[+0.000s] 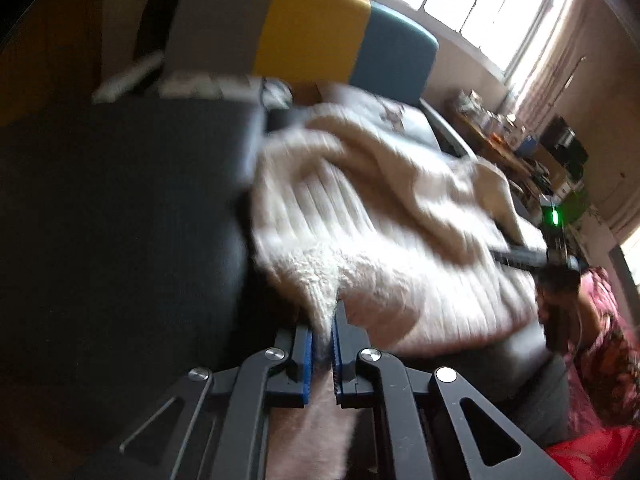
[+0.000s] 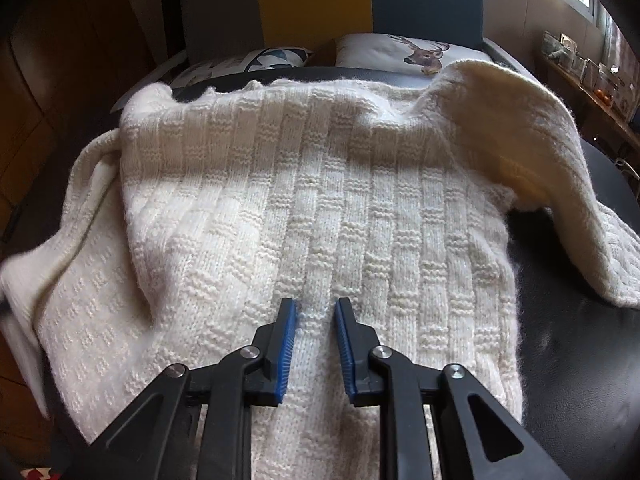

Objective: Fold clothes

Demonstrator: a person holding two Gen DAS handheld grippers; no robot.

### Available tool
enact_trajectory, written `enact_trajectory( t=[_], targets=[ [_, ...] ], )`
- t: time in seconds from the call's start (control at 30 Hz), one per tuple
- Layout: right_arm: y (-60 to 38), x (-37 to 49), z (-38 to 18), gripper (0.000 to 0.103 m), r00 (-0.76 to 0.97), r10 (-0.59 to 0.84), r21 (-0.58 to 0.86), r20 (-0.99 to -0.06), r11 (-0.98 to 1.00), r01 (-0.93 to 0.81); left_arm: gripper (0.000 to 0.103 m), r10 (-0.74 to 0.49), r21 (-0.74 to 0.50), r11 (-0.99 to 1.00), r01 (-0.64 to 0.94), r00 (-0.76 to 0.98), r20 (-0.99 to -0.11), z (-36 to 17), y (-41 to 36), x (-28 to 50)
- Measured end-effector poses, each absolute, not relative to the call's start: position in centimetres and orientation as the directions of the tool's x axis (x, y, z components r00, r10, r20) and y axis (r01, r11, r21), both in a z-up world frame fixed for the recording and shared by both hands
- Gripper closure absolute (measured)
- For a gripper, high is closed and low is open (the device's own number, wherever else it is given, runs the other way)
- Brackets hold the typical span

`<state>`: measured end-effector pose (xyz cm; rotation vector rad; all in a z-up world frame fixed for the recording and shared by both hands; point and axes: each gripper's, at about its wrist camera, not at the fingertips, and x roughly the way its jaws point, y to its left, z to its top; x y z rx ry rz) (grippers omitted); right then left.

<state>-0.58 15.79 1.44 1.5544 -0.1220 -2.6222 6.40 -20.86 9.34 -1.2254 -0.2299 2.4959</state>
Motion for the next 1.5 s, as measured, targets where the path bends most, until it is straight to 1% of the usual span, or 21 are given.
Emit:
enact_trajectory(
  t=[0.1, 0.2, 0.33, 0.4, 0.57, 0.83, 0.87, 0.9, 0.97, 1.03, 1.07, 1.1, 1.17, 1.2, 1.23, 1.3, 1.37, 1.43, 1.47, 1.5],
  targets=[
    [15.7, -0.7, 1.4, 0.083, -0.471, -0.117, 0.110, -0.874, -0.993, 0.041, 0.095, 0.314, -0.242, -0.949, -0.200, -0.624, -0.716, 11.9, -23.0, 3.2],
    [15.8, -0.7, 1.4, 0.083, -0.473, -0.123, 0.120, -0.873, -0.992, 0.037, 0.095, 0.212, -0.140, -0.977, -0.161, -0.676, -0.706, 13.8, -24.8, -0.4],
    [16.0, -0.6, 1.3, 0.083, -0.480, -0.125, 0.128, -0.868, -0.991, 0.027, 0.095, 0.100, -0.057, -0.995, -0.085, -0.695, -0.712, 14.8, -27.3, -6.3],
    [16.0, -0.5, 1.3, 0.083, -0.483, -0.127, 0.133, -0.866, -0.991, 0.020, 0.095, 0.065, -0.032, -0.998, -0.060, -0.694, -0.717, 14.7, -28.7, -8.5],
    [16.0, -0.4, 1.3, 0.083, -0.486, -0.130, 0.146, -0.864, -0.989, 0.005, 0.095, -0.005, 0.006, -1.000, 0.001, -0.653, -0.757, 12.4, -29.5, -13.5],
    [15.9, -0.2, 1.3, 0.083, -0.485, -0.123, 0.143, -0.866, -0.990, -0.003, 0.094, -0.141, 0.128, -0.990, 0.060, -0.490, -0.860, 4.4, -28.4, -18.5],
    [15.9, -0.2, 1.2, 0.083, -0.487, -0.121, 0.141, -0.865, -0.990, -0.004, 0.090, -0.159, 0.142, -0.987, 0.073, -0.465, -0.871, 3.5, -28.4, -18.9],
    [15.8, -0.2, 1.2, 0.083, -0.488, -0.119, 0.139, -0.865, -0.990, -0.005, 0.083, -0.172, 0.147, -0.985, 0.091, -0.440, -0.881, 2.7, -28.5, -19.2],
    [15.7, -0.1, 1.2, 0.083, -0.491, -0.112, 0.131, -0.864, -0.991, -0.003, 0.077, -0.169, 0.127, -0.984, 0.124, -0.432, -0.886, 1.9, -28.8, -19.2],
    [15.6, -0.1, 1.2, 0.083, -0.493, -0.107, 0.123, -0.863, -0.992, 0.000, 0.064, -0.162, 0.105, -0.983, 0.149, -0.457, -0.874, 2.2, -29.4, -18.4],
    [15.6, -0.1, 1.2, 0.083, -0.494, -0.109, 0.122, -0.862, -0.993, 0.005, 0.053, -0.159, 0.092, -0.982, 0.163, -0.466, -0.871, 2.4, -29.8, -17.9],
    [15.6, -0.1, 1.2, 0.083, -0.495, -0.113, 0.125, -0.862, -0.992, 0.009, 0.050, -0.155, 0.079, -0.981, 0.176, -0.474, -0.867, 2.6, -30.2, -17.3],
    [15.8, -0.1, 1.2, 0.083, -0.494, -0.124, 0.134, -0.861, -0.991, 0.014, 0.049, -0.094, -0.002, -0.984, 0.179, -0.524, -0.847, 3.8, -30.8, -15.1],
    [16.0, -0.2, 1.2, 0.083, -0.492, -0.131, 0.141, -0.861, -0.990, 0.016, 0.045, -0.052, -0.047, -0.984, 0.170, -0.535, -0.843, 4.5, -30.8, -14.0],
    [16.1, -0.3, 1.2, 0.083, -0.491, -0.139, 0.149, -0.860, -0.989, 0.018, 0.040, 0.010, -0.111, -0.984, 0.141, -0.573, -0.820, 5.4, -30.7, -12.5],
    [16.8, -0.4, 1.5, 0.083, -0.491, -0.178, 0.191, -0.853, -0.981, 0.025, 0.014, 0.117, -0.200, -0.978, 0.060, -0.635, -0.763, 6.6, -29.9, -9.5],
    [17.8, 0.4, 2.9, 0.083, -0.534, -0.235, 0.239, -0.812, -0.969, 0.062, 0.003, 0.237, -0.272, -0.961, -0.055, -0.672, -0.702, 7.5, -28.5, -6.2],
    [18.6, 1.9, 4.9, 0.083, -0.593, -0.248, 0.226, -0.766, -0.968, 0.112, 0.002, 0.318, -0.273, -0.947, -0.171, -0.640, -0.699, 7.2, -26.4, -3.5],
    [19.1, 2.8, 5.8, 0.081, -0.609, -0.241, 0.206, -0.755, -0.970, 0.128, 0.002, 0.344, -0.261, -0.939, -0.224, -0.616, -0.709, 6.8, -25.3, -2.2],
    [19.6, 3.5, 6.5, 0.078, -0.619, -0.234, 0.189, -0.750, -0.972, 0.139, 0.002, 0.368, -0.249, -0.928, -0.276, -0.591, -0.718, 6.4, -24.2, -1.0]
  ],
)
